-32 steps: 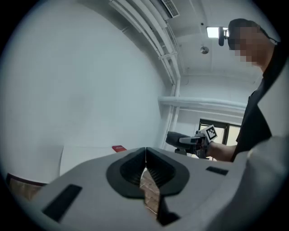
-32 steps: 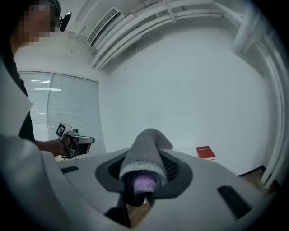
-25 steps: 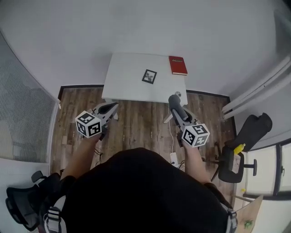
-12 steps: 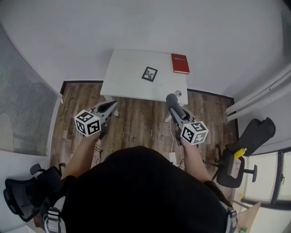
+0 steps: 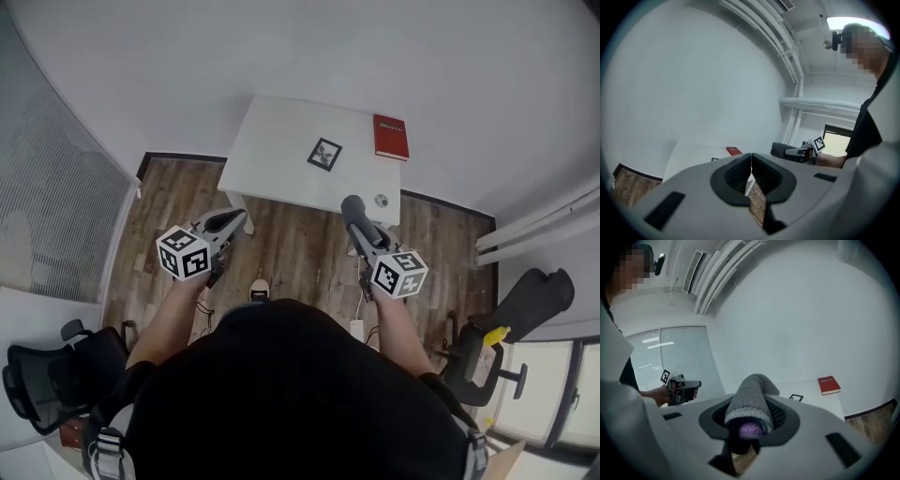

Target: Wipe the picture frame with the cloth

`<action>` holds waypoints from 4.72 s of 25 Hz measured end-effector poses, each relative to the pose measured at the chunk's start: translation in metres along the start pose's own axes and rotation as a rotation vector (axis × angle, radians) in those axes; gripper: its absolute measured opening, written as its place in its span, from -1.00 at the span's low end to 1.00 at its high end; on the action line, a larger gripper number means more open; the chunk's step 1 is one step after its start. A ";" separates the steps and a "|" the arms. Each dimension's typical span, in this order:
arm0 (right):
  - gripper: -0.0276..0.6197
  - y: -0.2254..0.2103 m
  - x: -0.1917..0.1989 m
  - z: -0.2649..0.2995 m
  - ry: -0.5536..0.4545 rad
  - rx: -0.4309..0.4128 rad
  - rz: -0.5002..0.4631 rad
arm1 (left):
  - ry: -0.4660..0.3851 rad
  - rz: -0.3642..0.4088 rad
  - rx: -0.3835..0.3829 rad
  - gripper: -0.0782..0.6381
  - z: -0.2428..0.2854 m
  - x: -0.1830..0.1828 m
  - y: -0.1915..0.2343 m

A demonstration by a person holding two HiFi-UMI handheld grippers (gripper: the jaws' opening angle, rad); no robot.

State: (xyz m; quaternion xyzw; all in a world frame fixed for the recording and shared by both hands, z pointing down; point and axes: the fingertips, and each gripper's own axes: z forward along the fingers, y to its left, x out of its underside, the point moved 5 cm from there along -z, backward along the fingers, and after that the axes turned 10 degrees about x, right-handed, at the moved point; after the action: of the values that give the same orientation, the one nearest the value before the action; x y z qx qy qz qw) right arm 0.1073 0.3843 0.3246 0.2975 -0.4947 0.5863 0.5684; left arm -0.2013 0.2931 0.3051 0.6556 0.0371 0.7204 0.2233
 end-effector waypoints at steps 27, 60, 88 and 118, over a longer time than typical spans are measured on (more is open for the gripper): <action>-0.58 0.003 -0.041 0.140 0.059 0.089 0.019 | 0.038 -0.039 0.200 -0.75 0.091 -0.046 0.169; -0.58 0.016 -0.062 0.222 0.091 0.215 0.074 | 0.126 -0.076 0.415 -0.75 0.138 -0.064 0.274; -0.58 -0.134 -0.102 0.280 0.084 0.147 -0.006 | 0.144 -0.017 0.239 -0.75 0.204 -0.096 0.289; -0.58 -0.255 -0.096 0.356 0.165 -0.044 0.070 | 0.214 -0.061 0.062 -0.75 0.319 -0.080 0.303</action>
State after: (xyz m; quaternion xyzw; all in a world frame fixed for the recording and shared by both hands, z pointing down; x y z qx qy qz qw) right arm 0.2938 -0.0129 0.4175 0.2184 -0.4690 0.6173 0.5926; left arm 0.0261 -0.0852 0.3795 0.5801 0.1028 0.7777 0.2193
